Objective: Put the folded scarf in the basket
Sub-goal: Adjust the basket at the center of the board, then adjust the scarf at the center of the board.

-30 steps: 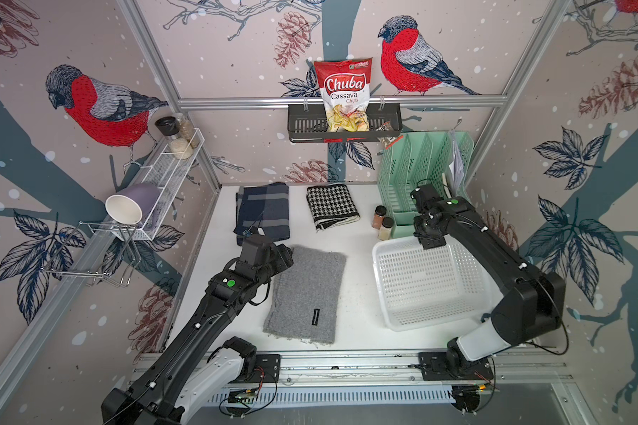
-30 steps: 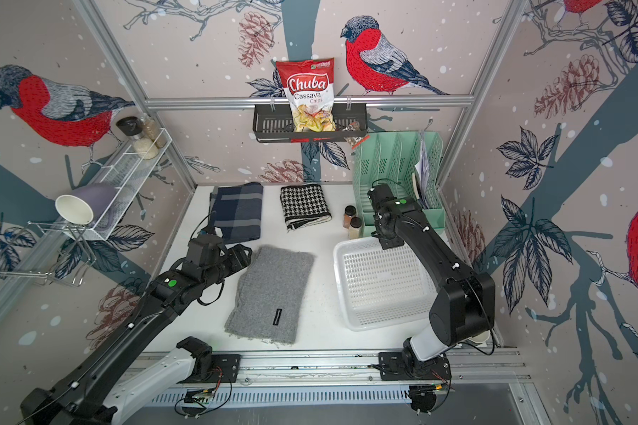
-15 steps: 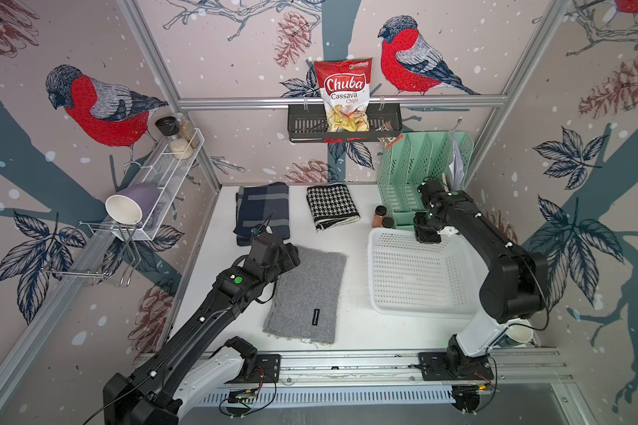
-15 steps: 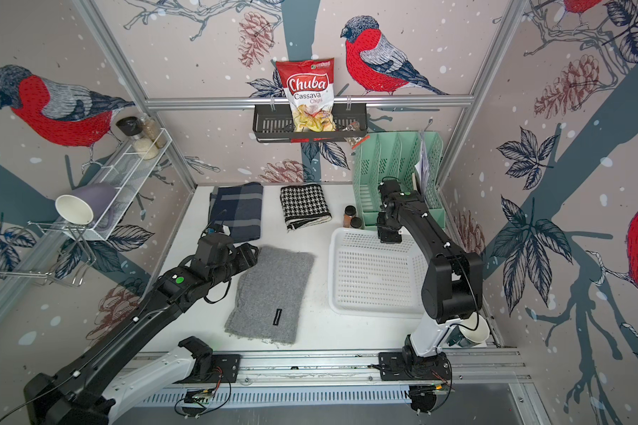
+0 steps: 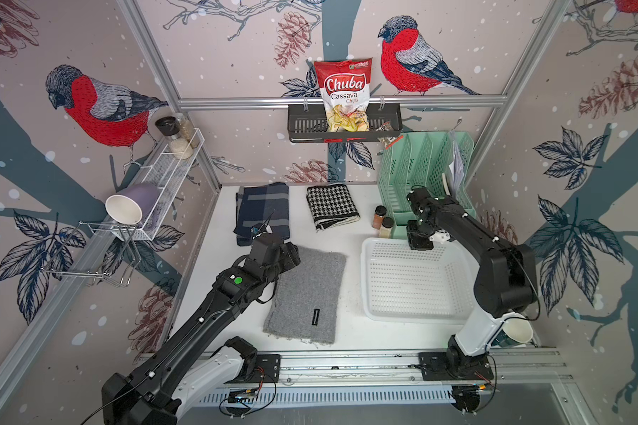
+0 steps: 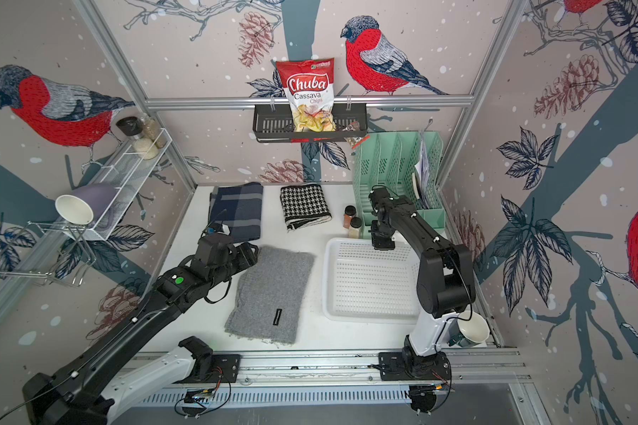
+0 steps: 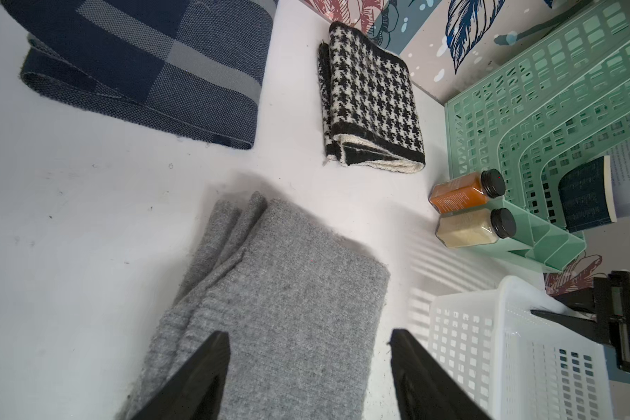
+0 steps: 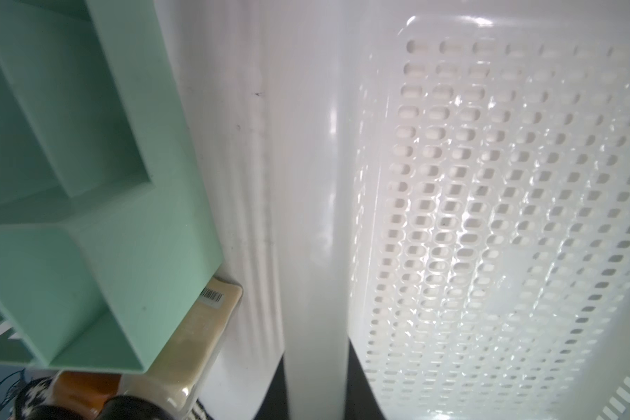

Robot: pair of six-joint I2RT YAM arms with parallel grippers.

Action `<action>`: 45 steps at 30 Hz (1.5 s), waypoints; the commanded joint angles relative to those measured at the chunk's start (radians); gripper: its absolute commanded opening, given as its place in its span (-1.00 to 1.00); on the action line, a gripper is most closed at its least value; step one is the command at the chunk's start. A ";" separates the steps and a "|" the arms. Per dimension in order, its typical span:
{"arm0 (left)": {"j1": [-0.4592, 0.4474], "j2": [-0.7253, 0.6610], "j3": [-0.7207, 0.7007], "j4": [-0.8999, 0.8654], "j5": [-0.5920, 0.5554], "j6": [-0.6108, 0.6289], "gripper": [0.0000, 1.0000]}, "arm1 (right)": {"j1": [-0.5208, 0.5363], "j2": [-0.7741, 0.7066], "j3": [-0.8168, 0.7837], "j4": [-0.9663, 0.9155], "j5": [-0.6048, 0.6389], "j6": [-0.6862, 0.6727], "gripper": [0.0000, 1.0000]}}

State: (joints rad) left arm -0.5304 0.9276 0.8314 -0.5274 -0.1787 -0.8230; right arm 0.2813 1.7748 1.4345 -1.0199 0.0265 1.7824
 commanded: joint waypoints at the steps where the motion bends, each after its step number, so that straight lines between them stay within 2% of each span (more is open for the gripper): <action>1: -0.004 -0.001 0.002 -0.002 -0.015 -0.001 0.49 | 0.002 0.013 0.001 0.047 -0.013 0.023 -1.00; 4: -0.005 0.000 0.001 -0.006 -0.018 0.001 0.51 | 0.004 0.023 0.009 0.049 -0.007 0.015 -0.97; 9: -0.006 0.007 -0.008 -0.005 -0.020 0.002 0.58 | 0.011 0.008 -0.025 0.094 -0.010 0.013 -0.23; 15: -0.006 0.036 -0.009 -0.033 -0.036 0.033 0.68 | 0.022 -0.026 -0.019 0.112 0.006 -0.005 0.18; 19: -0.004 0.130 0.010 -0.069 -0.104 0.087 0.74 | 0.073 -0.085 0.011 0.089 0.105 -0.035 0.38; 23: 0.052 0.308 0.042 -0.042 -0.082 0.165 0.75 | 0.202 -0.170 0.023 0.082 0.289 -0.127 0.56; 27: 0.107 0.525 0.132 -0.041 -0.061 0.226 0.66 | 0.402 -0.248 -0.017 0.150 0.467 -0.319 0.65; 29: 0.120 0.616 0.160 -0.026 -0.051 0.259 0.63 | 0.485 -0.280 -0.069 0.229 0.468 -0.423 0.66; 33: 0.124 0.749 0.220 0.022 0.002 0.290 0.56 | 0.605 -0.309 -0.156 0.365 0.373 -0.581 0.70; 36: 0.124 0.808 0.226 0.030 -0.005 0.274 0.37 | 0.664 -0.299 -0.151 0.380 0.358 -0.639 0.68; 40: 0.131 0.821 0.194 0.056 -0.008 0.223 -0.06 | 0.689 -0.292 -0.151 0.426 0.300 -0.695 0.57; 45: 0.170 0.775 0.111 0.080 -0.007 0.144 -0.58 | 0.692 -0.251 -0.129 0.439 0.247 -0.742 0.54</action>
State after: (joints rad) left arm -0.3824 1.7214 0.9874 -0.4171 -0.1799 -0.6140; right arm 0.9707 1.5028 1.2884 -0.6155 0.3195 1.1107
